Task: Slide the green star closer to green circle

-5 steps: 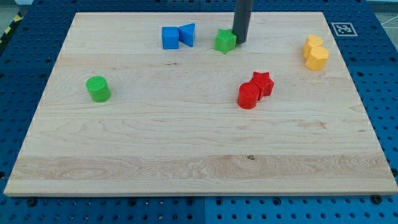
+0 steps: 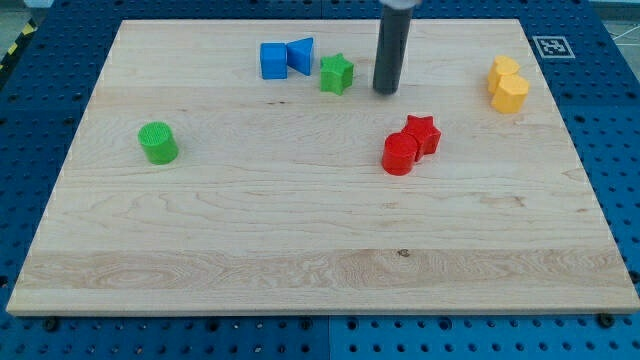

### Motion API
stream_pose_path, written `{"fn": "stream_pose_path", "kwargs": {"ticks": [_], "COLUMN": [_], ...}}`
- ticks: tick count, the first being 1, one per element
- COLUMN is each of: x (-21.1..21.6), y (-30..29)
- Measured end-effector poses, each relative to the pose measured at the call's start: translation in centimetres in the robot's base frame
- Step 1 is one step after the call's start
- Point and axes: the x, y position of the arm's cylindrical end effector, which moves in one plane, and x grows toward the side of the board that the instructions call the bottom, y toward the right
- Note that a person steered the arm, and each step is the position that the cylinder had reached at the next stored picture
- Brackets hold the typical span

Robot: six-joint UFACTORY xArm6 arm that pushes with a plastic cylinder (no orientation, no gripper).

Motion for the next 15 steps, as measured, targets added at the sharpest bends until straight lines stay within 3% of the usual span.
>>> {"fn": "stream_pose_path", "kwargs": {"ticks": [1, 2, 3, 6, 7, 9, 11, 13, 15], "x": [-5.7, -6.8, -3.8, 12.4, 15.2, 5.0, -0.3, 5.7, 16.5], "y": [0.2, -1.6, -4.6, -5.5, -6.1, -4.5, -5.6, -9.4, -11.8]}}
